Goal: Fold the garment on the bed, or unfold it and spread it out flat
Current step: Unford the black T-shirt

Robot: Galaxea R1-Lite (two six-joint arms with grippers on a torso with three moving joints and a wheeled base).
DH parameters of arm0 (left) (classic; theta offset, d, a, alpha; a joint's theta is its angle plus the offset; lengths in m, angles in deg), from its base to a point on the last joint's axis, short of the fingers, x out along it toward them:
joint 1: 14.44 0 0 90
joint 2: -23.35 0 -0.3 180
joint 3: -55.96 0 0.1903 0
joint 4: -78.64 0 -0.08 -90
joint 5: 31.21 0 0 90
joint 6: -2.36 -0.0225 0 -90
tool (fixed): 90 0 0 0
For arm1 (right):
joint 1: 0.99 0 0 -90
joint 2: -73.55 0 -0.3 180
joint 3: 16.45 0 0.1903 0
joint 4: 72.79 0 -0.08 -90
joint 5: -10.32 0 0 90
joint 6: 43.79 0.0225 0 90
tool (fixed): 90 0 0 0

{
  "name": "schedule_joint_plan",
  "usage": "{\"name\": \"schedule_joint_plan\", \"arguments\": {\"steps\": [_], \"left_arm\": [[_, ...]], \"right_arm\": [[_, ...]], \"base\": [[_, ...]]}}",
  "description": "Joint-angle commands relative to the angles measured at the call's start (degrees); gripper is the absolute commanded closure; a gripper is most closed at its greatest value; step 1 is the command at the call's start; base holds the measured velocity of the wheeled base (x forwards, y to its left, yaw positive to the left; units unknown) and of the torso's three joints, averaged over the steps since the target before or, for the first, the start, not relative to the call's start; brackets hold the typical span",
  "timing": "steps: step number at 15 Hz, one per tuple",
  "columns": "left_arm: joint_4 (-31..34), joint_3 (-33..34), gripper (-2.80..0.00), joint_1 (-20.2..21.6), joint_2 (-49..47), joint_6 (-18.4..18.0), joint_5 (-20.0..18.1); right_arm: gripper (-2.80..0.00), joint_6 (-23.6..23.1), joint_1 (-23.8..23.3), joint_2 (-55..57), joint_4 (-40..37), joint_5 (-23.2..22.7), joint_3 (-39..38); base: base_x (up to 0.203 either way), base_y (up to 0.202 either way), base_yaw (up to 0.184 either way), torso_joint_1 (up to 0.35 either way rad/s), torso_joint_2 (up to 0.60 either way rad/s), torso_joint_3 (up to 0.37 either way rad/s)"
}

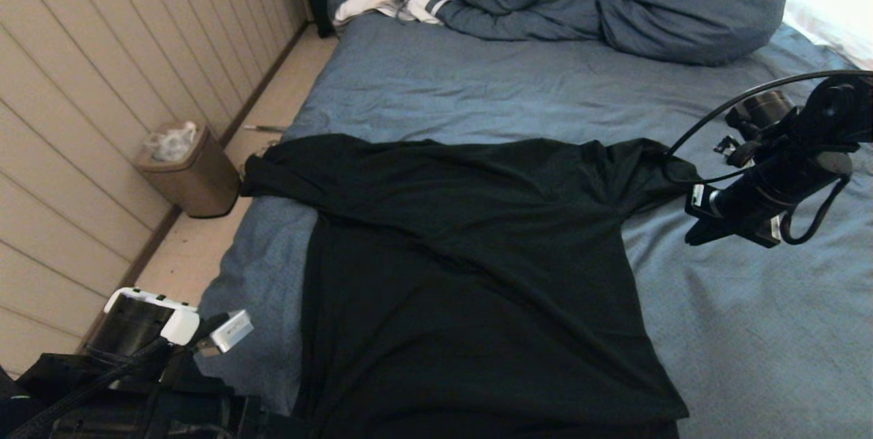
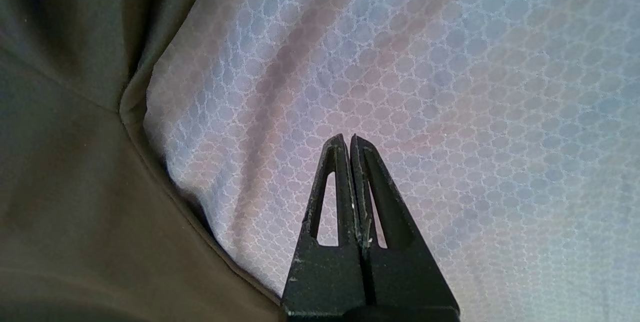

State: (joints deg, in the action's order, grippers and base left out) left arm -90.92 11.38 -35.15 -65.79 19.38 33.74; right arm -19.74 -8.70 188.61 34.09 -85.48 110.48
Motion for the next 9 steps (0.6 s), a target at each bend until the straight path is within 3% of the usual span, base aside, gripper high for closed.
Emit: {"name": "schedule_joint_plan", "arguments": {"steps": [1,6,8,9], "left_arm": [[-3.0,-0.4,-2.80,-0.9,-3.3,0.2,0.0],[-5.9,-2.7,-2.80,-4.2,-6.8,1.4,0.6],[-5.9,-2.9,-2.80,-7.5,-6.9,2.5,3.7],[-5.9,-2.7,0.00,-8.8,-7.0,2.9,5.0]], "right_arm": [[0.00,0.1,-0.1,0.6,-0.2,-0.1,0.6],[0.00,0.1,-0.1,1.1,-0.2,-0.2,2.1],[0.00,0.1,0.0,1.5,-0.1,-0.3,2.3],[0.00,0.1,-0.1,1.6,-0.1,-0.3,2.2]], "base": [[0.000,0.000,0.000,0.000,0.00,0.000],[0.000,0.000,0.000,0.000,0.00,0.000],[0.000,0.000,0.000,0.000,0.00,0.000],[0.000,0.000,0.000,0.000,0.00,0.000]]}}
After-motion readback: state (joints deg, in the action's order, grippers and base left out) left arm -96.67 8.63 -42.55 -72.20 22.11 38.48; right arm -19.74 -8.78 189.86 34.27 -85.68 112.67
